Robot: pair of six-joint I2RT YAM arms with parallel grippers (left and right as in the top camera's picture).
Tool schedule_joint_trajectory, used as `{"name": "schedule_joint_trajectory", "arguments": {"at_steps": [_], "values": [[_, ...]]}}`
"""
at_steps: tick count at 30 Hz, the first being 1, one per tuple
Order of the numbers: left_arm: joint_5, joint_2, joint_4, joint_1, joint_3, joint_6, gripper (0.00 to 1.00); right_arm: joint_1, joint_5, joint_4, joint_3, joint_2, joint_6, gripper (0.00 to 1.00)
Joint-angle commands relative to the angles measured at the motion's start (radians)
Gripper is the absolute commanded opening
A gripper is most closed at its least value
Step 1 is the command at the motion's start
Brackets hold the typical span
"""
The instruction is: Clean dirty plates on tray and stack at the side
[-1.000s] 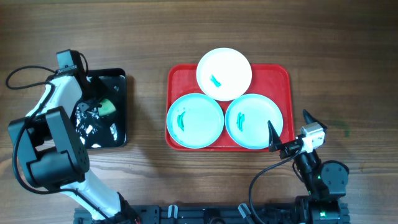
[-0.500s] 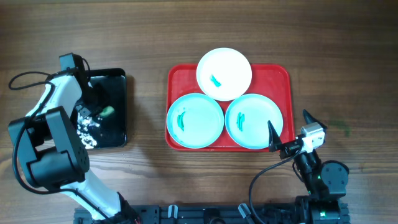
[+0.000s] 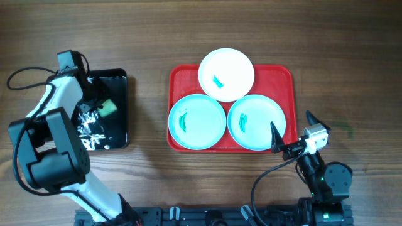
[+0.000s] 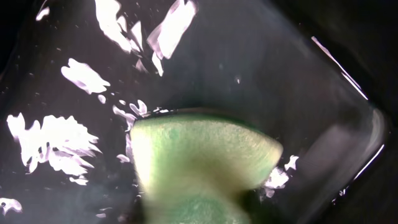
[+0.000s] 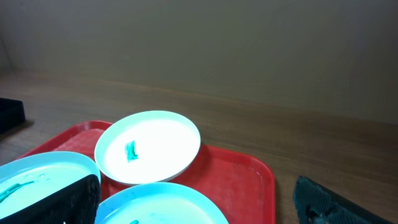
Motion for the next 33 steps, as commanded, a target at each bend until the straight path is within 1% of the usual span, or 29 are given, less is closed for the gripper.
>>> {"name": "schedule_joint_trajectory", "arguments": {"at_steps": [1, 5, 8, 12, 14, 17, 20, 22, 25, 27, 29, 30, 31, 33], "values": [[0.005, 0.015, -0.007, 0.002, -0.011, 0.004, 0.05, -0.003, 0.005, 0.002, -0.002, 0.002, 0.005, 1.0], [0.005, -0.049, -0.041, 0.003, -0.001, 0.004, 0.04, -0.003, 0.005, 0.002, -0.002, 0.002, 0.004, 1.0], [0.005, -0.164, -0.079, 0.003, 0.016, 0.004, 0.04, -0.003, 0.005, 0.002, -0.002, 0.002, 0.004, 0.99], [0.024, -0.312, -0.091, 0.003, 0.016, 0.004, 0.04, -0.003, 0.005, 0.002, -0.002, 0.002, 0.004, 1.0], [0.047, -0.348, -0.091, 0.003, 0.016, 0.003, 0.04, -0.003, 0.005, 0.002, -0.002, 0.002, 0.004, 1.0], [0.045, -0.312, -0.072, 0.0, -0.008, -0.004, 0.04, -0.003, 0.005, 0.002, -0.002, 0.002, 0.004, 1.0], [0.045, -0.196, -0.03, 0.0, -0.047, -0.007, 0.04, -0.003, 0.005, 0.002, -0.002, 0.002, 0.004, 1.0], [0.046, -0.17, -0.036, 0.008, -0.047, -0.007, 0.04, -0.003, 0.005, 0.002, -0.002, 0.002, 0.005, 1.0], [0.048, -0.233, -0.116, 0.024, 0.001, -0.008, 0.04, -0.003, 0.005, 0.002, -0.002, 0.002, 0.005, 1.0], [0.064, -0.309, -0.173, 0.024, 0.031, -0.008, 0.04, -0.003, 0.005, 0.002, -0.002, 0.002, 0.004, 1.0], [0.033, -0.352, -0.143, 0.017, 0.012, -0.008, 0.04, -0.003, 0.005, 0.002, -0.002, 0.002, 0.004, 1.0], [-0.005, -0.344, -0.113, 0.015, -0.011, -0.01, 0.04, -0.003, 0.005, 0.002, -0.002, 0.002, 0.005, 1.0], [-0.023, -0.316, -0.08, 0.015, -0.05, -0.048, 0.04, -0.003, 0.005, 0.002, -0.002, 0.002, 0.005, 1.0], [-0.002, -0.264, -0.068, 0.016, -0.08, -0.06, 0.04, -0.003, 0.005, 0.002, -0.002, 0.002, 0.004, 1.0]]}}
